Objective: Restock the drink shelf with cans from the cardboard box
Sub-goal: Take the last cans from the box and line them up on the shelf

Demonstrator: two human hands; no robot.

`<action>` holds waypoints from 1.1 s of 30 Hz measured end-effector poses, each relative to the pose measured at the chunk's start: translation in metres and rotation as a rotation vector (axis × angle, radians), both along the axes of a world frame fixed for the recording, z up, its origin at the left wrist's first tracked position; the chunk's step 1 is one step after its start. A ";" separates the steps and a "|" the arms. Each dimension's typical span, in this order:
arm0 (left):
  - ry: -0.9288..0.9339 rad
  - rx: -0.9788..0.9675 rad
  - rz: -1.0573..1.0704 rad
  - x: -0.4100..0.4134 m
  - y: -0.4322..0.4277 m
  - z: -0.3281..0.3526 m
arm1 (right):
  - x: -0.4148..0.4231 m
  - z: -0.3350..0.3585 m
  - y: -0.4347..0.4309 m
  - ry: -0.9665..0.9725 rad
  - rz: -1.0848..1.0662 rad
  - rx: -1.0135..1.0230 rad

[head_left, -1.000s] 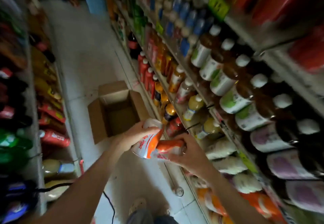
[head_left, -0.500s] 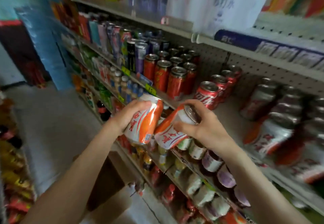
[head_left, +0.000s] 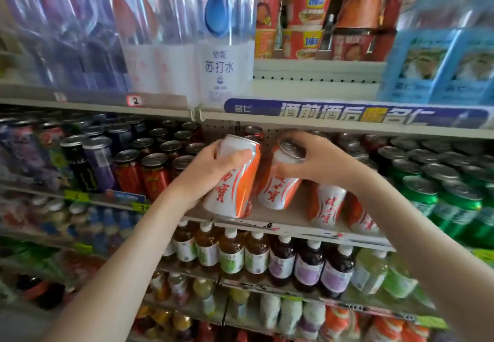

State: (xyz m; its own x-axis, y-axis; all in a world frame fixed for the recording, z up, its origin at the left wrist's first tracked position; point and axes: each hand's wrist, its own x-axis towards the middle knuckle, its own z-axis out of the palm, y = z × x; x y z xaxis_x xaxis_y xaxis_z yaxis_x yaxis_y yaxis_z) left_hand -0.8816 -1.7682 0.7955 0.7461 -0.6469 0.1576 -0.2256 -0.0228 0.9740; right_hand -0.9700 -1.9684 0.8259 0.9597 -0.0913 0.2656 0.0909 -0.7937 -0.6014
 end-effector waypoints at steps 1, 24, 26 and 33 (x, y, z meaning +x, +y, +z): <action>0.000 0.002 0.008 0.001 -0.010 -0.002 | 0.001 0.001 -0.008 0.000 -0.017 -0.034; -0.312 0.199 0.334 0.002 -0.096 -0.027 | 0.063 -0.024 -0.038 0.379 -0.012 -0.477; -0.294 0.220 0.341 0.004 -0.100 -0.031 | 0.064 -0.024 -0.042 0.387 -0.013 -0.522; -0.228 0.196 0.343 0.006 -0.108 -0.041 | 0.066 -0.028 -0.047 0.335 0.027 -0.515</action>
State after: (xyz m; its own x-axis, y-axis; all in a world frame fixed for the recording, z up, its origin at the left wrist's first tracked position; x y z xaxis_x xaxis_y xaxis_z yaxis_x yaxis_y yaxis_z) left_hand -0.8758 -1.8763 0.7548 0.8829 -0.4022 0.2422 -0.3810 -0.3124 0.8702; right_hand -0.9037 -2.0154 0.7981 0.9989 -0.0056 -0.0471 -0.0122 -0.9900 -0.1403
